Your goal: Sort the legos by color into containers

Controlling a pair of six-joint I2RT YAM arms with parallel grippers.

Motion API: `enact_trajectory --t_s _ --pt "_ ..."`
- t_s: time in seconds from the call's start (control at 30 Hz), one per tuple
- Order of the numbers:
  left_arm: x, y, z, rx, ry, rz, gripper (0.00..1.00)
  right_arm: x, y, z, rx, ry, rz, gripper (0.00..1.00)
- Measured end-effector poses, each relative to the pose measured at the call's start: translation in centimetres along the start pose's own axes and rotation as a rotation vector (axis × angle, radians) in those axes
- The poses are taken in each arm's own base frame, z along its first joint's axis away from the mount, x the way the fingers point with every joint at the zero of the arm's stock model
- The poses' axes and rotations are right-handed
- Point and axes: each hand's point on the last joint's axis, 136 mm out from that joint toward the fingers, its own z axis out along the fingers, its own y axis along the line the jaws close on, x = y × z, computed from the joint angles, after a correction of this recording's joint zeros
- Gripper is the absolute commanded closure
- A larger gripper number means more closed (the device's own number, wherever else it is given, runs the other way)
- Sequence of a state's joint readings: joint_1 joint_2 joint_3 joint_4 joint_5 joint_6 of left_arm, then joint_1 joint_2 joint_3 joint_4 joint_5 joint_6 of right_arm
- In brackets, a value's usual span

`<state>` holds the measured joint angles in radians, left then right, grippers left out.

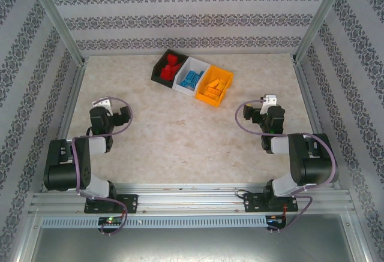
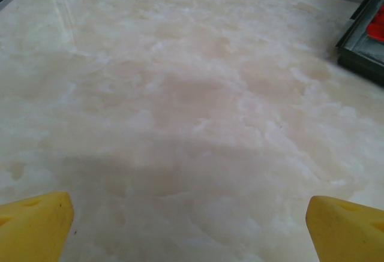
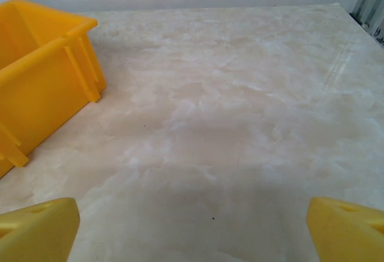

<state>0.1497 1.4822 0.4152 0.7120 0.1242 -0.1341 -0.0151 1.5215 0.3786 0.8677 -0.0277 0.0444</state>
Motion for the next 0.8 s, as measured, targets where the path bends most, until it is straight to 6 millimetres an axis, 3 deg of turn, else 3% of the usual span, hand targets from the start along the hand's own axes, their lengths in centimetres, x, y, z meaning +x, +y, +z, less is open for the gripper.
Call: enact_trajectory --t_s 0.1,0.17,0.23,0.43,0.8 --pt "0.0 -2.2 -0.2 0.061 -0.062 0.067 0.00 0.0 -0.1 0.0 0.003 -0.001 0.000 0.02" --pt "1.9 -3.4 -0.1 0.092 -0.044 0.105 0.00 0.0 -0.1 0.0 0.005 -0.001 0.000 0.02" --pt "3.2 -3.1 -0.1 0.071 -0.010 0.113 0.00 0.0 -0.1 0.0 0.005 -0.001 0.000 0.02" --pt "1.0 -2.6 0.6 -0.013 -0.068 0.130 0.00 0.0 0.2 0.0 0.005 -0.001 -0.005 0.02" --pt "0.9 -2.4 0.6 -0.031 -0.074 0.145 0.00 0.0 0.2 0.0 0.013 -0.001 -0.015 0.02"
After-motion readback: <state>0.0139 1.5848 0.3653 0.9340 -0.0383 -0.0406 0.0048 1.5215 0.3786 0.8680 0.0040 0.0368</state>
